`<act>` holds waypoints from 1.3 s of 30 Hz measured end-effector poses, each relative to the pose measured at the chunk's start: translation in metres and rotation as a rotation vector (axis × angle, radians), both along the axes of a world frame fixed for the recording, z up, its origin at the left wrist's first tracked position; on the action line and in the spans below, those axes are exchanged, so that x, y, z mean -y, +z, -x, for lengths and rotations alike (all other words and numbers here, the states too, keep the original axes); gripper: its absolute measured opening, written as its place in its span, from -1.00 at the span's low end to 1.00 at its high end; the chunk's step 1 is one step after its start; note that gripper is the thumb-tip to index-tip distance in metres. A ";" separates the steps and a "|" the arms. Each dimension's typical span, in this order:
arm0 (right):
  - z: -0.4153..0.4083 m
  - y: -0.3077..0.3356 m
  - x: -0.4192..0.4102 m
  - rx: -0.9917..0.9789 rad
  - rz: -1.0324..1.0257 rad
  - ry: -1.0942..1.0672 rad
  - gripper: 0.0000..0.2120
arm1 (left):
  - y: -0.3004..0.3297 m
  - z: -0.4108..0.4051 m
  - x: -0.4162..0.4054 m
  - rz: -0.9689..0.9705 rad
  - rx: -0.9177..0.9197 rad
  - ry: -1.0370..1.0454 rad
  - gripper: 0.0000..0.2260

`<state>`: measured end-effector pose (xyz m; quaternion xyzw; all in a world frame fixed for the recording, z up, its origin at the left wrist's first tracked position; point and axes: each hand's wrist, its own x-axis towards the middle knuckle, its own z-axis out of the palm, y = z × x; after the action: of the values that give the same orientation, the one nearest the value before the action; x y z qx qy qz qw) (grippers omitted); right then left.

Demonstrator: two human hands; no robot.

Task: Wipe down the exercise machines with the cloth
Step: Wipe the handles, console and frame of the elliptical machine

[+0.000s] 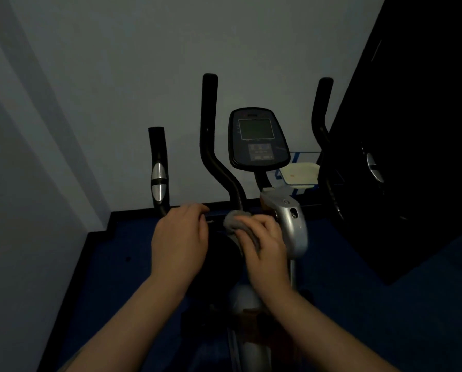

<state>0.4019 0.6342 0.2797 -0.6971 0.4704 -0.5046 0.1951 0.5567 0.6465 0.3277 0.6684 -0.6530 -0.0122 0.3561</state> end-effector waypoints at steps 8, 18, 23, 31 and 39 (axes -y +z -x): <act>-0.016 0.033 0.054 -0.067 -0.025 -0.032 -0.76 | 0.002 0.000 -0.003 0.026 -0.023 0.003 -0.82; 0.011 0.056 0.027 0.159 -0.382 0.142 -0.84 | -0.015 -0.003 -0.018 0.089 -0.144 0.007 -0.76; -0.024 0.039 -0.021 -0.135 -0.340 0.030 -0.78 | -0.030 0.003 -0.030 0.122 -0.216 0.021 -0.71; -0.030 0.052 -0.017 -0.458 -0.258 -0.043 -0.72 | -0.030 0.004 -0.033 0.054 -0.074 0.134 -0.73; -0.030 0.043 -0.028 -0.534 -0.285 -0.077 -0.70 | -0.029 0.002 -0.038 0.034 0.003 0.097 -0.65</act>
<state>0.4316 0.6623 0.3230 -0.7525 0.5972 -0.2393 0.1410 0.5548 0.6849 0.2990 0.6930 -0.6204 0.0172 0.3668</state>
